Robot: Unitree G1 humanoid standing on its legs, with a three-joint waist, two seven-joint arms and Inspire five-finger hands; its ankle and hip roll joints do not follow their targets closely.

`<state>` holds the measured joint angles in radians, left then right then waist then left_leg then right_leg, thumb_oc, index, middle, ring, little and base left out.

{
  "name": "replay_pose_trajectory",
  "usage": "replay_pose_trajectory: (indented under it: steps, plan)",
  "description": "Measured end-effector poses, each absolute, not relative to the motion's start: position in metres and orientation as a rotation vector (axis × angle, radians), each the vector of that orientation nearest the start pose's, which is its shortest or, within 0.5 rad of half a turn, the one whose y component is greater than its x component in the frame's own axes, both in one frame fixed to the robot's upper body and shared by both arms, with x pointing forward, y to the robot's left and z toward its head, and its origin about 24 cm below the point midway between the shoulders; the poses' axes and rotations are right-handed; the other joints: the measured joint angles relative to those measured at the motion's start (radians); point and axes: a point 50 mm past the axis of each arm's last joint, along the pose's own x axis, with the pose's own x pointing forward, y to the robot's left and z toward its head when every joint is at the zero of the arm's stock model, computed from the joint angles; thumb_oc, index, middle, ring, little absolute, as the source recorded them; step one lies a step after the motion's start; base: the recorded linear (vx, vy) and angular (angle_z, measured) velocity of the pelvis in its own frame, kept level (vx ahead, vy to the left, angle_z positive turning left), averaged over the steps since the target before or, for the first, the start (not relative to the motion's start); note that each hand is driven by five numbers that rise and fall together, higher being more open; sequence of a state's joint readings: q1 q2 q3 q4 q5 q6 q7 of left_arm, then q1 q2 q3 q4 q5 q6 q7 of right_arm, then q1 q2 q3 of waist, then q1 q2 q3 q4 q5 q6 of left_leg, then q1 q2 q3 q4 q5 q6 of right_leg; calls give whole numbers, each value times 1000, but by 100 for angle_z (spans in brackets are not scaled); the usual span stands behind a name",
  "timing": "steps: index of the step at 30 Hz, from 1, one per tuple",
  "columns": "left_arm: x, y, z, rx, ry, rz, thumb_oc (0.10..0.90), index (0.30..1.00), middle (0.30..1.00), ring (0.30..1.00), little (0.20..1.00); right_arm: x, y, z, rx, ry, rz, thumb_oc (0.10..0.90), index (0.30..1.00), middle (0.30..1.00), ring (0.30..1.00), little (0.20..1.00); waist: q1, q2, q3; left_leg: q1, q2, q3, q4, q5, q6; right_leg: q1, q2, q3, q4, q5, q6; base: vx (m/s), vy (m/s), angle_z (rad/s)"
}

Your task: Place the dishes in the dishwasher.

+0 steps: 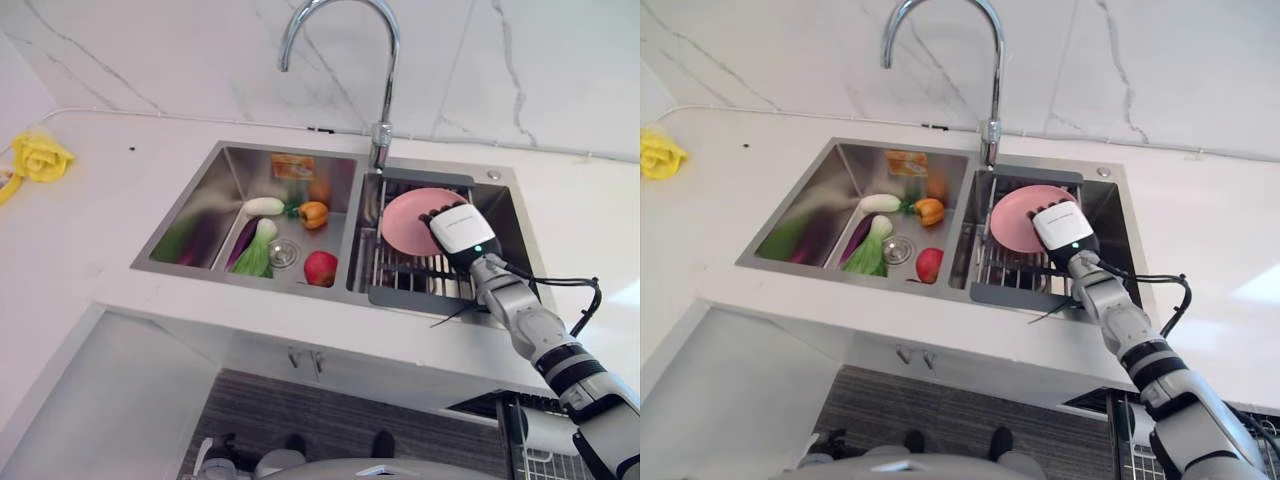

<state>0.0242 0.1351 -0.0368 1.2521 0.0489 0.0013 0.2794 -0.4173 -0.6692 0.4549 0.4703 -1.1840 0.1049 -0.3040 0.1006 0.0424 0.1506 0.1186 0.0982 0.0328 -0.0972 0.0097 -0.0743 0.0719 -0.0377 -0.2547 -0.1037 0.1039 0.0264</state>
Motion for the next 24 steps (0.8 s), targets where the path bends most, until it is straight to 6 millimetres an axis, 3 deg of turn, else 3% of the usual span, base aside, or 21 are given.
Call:
replay_pose_trajectory:
  steps: [4,7,12,14,19,20,22,24]
  plan:
    - [62,213,-170,370,1284,255,800,900,900,900,900,318,-228,73,-1986,-260,-17,400,300,300,300,300,0,10,-6,-2,0,-7,2,2,-1,0,0,-7,0,3,-5,-7,1,6]
    - [55,211,-171,370,1302,251,800,900,900,900,900,312,-229,92,-1937,-346,-142,400,300,300,300,300,1,18,-12,1,-2,-10,6,6,2,-1,-2,-5,4,2,-5,-14,3,3]
    - [55,210,-171,388,1299,237,800,900,900,900,900,287,-244,104,-1923,-400,-235,400,300,300,300,300,-4,20,-13,1,-5,-2,7,6,3,-4,-5,14,4,2,-4,11,0,-4]
    - [56,211,-171,400,1296,227,800,900,900,900,900,284,-248,112,-1932,-427,-267,400,300,300,300,300,-25,21,-14,4,-4,3,6,5,3,-4,-4,20,1,0,-3,0,2,-4]
    - [59,210,-171,407,1287,223,800,900,900,900,900,240,-280,147,-1936,-480,-494,400,300,300,300,300,-61,23,-14,-1,-5,18,6,5,3,-19,-2,40,1,3,3,-5,-1,-8]
    - [60,210,-170,412,1283,219,800,900,900,900,900,223,-290,154,-1957,-472,-535,400,300,300,300,300,-66,23,-14,-2,-5,21,6,5,3,-22,-2,42,1,3,3,27,-4,-12]
    - [52,212,-171,414,1299,223,800,900,900,900,900,213,-296,160,-1970,-478,-575,400,300,300,300,300,-75,23,-14,1,-4,34,0,4,4,-23,-1,52,0,1,6,-8,8,-26]
    - [53,212,-171,413,1301,219,800,900,900,900,900,195,-314,175,-1994,-447,-678,400,300,300,300,300,-126,18,-10,-3,-2,62,5,-3,3,-44,3,85,0,6,10,-21,21,-41]
